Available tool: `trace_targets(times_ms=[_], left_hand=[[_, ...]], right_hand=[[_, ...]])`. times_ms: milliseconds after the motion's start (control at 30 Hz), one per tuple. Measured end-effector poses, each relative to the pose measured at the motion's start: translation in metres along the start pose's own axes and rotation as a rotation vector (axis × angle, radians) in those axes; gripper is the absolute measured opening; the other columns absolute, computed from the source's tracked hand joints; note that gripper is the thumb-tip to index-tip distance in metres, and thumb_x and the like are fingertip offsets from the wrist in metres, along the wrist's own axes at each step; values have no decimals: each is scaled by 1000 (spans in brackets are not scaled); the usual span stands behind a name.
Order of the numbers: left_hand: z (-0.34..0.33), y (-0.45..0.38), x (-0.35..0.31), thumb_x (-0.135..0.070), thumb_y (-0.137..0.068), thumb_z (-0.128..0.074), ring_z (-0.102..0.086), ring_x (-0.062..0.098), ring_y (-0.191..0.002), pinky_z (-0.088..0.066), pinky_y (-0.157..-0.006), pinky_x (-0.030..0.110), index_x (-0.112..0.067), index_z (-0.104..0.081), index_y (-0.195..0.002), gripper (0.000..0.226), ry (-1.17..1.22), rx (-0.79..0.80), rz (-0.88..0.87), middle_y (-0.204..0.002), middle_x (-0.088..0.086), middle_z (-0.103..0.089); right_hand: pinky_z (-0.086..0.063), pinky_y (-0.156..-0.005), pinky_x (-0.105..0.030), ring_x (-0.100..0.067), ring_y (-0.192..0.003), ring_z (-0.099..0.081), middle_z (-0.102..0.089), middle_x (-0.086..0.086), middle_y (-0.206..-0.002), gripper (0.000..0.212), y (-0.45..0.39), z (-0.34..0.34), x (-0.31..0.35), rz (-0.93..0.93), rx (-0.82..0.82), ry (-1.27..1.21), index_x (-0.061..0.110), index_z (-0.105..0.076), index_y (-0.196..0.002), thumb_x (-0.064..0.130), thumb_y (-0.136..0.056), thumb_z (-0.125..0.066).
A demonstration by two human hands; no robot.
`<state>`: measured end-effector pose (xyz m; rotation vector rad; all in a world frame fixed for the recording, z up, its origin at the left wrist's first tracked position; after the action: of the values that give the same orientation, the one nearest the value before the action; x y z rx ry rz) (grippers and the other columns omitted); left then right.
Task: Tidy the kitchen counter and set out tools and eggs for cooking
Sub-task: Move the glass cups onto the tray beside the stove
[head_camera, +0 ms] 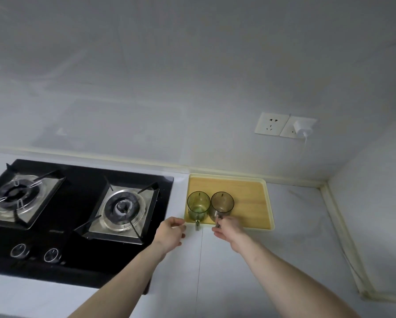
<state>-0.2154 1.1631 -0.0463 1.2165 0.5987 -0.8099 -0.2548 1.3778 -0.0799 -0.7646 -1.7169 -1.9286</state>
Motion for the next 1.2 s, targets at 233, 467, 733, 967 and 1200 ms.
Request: trace_targets(times_ms=[233,467,733,967,1200], left_hand=[[18,24,0,-11,-96,-59,-70,18,-83,-55,-64,28,-17,-66,-109,16,16,-28,-36,-111,0,-66],[50,56,15,-13,-94,-61,-71,17,-82,-56,-63,28,-21,-68,-107,17,-24,-74,-70,-106,2,-71],[108,96,35,-20,-90,-66,-70,22,-76,-59,-69,34,-32,-70,-101,16,-123,-105,-108,-84,4,-75],[210,146,58,-21,-94,-65,-60,7,-58,-48,-56,16,-30,-68,-107,16,-198,-186,-164,-80,3,-73],[338,197,100,-23,-96,-66,-66,5,-86,-45,-64,10,-30,-66,-112,17,-235,-351,-199,-106,-10,-68]], right_hand=[[-62,-71,-31,-25,-93,-72,-68,-12,-99,32,3,2,-11,8,-17,36,5,-61,-128,17,-98,-59],[-61,-83,-41,-26,-88,-65,-65,-10,-95,5,44,2,-7,133,-172,26,16,-63,-92,19,-96,-64],[-54,-87,-41,-22,-90,-63,-41,-2,-128,30,109,-47,-35,355,-280,214,20,-49,-117,11,-91,-61],[-44,-69,-11,-2,-97,-61,-52,8,-125,31,172,-176,-30,593,90,490,27,-54,-119,13,-93,-63],[-47,-80,-18,-3,-113,-58,-51,17,-124,32,237,-310,-36,702,318,580,36,-55,-120,22,-92,-64]])
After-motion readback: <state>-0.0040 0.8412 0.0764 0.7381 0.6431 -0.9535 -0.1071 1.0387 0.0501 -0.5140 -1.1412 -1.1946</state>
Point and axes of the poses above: each hand's wrist, its own y-axis away from the middle knuckle, its own z-axis out of the back of the hand, x = y × z, the point moved 2 cm from there along -y, towards the middle knuckle
